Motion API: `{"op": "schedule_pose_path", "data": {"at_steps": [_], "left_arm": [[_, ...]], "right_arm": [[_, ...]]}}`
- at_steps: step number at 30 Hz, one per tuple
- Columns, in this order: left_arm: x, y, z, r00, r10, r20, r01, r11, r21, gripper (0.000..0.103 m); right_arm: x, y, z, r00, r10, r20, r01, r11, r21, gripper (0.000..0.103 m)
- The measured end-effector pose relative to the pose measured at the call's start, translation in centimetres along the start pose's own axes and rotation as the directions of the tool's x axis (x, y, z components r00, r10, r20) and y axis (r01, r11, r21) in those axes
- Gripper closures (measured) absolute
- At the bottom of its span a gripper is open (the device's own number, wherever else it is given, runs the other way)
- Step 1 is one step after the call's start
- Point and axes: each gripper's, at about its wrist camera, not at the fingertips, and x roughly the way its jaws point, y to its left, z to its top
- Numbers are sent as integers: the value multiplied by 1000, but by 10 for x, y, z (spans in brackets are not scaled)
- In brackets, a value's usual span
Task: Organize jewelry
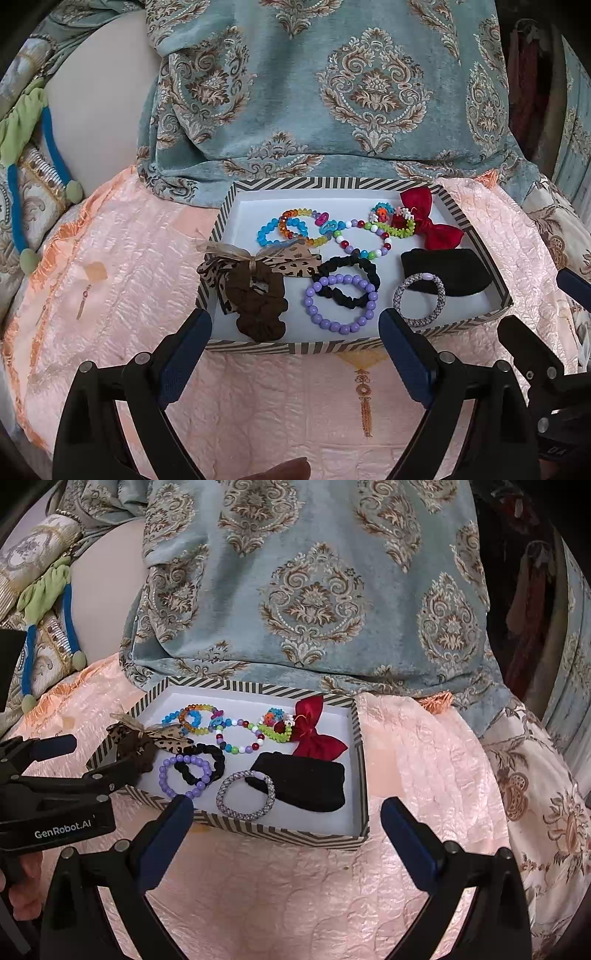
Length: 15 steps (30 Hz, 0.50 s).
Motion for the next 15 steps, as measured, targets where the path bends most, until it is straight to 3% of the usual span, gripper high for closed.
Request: {"op": "schedule_pose_path", "data": {"at_steps": [15], "left_arm": [[0, 0, 0, 1000, 0, -1, 0, 1000, -1, 24]], "right_arm": [[0, 3, -1, 1000, -3, 4, 3, 1000, -11, 0]]}}
